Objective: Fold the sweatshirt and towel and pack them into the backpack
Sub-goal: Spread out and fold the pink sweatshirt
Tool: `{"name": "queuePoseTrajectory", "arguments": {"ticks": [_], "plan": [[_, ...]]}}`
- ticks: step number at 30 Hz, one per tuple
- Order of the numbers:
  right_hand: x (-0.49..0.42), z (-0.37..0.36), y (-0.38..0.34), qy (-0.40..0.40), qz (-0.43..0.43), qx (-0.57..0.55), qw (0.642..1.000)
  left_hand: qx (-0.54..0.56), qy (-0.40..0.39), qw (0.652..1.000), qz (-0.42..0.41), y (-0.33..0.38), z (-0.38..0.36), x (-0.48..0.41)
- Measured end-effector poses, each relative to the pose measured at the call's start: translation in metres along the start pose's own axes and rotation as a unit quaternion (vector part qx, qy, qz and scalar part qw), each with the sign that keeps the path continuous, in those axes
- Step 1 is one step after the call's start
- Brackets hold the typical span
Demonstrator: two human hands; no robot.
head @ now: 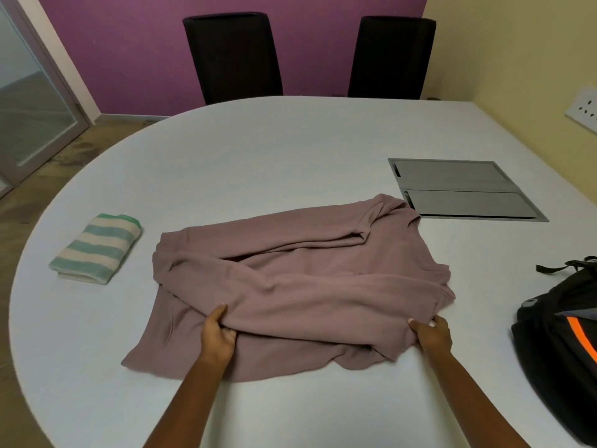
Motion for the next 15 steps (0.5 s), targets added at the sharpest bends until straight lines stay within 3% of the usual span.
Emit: {"name": "queuePoseTrajectory", "arguments": {"ticks": [8, 15], "plan": [[0.001, -0.005, 0.011, -0.024, 0.007, 0.025, 0.999, -0.007, -0.047, 0.999, -0.013, 0.055, -0.012, -0.024], [0.003, -0.004, 0.003, -0.011, 0.026, 0.057, 0.998, 0.071, -0.015, 0.987, -0.143, 0.085, 0.029, -0.022]]}}
Point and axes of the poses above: each hand's wrist, its own x-axis away from the middle knuckle, its own z-axis out of the back of the hand, y = z × x, the point moved 5 cm from there along -x, towards the middle knuckle, and after that the axes turned 8 degrees about y, right-handed, at the moved point
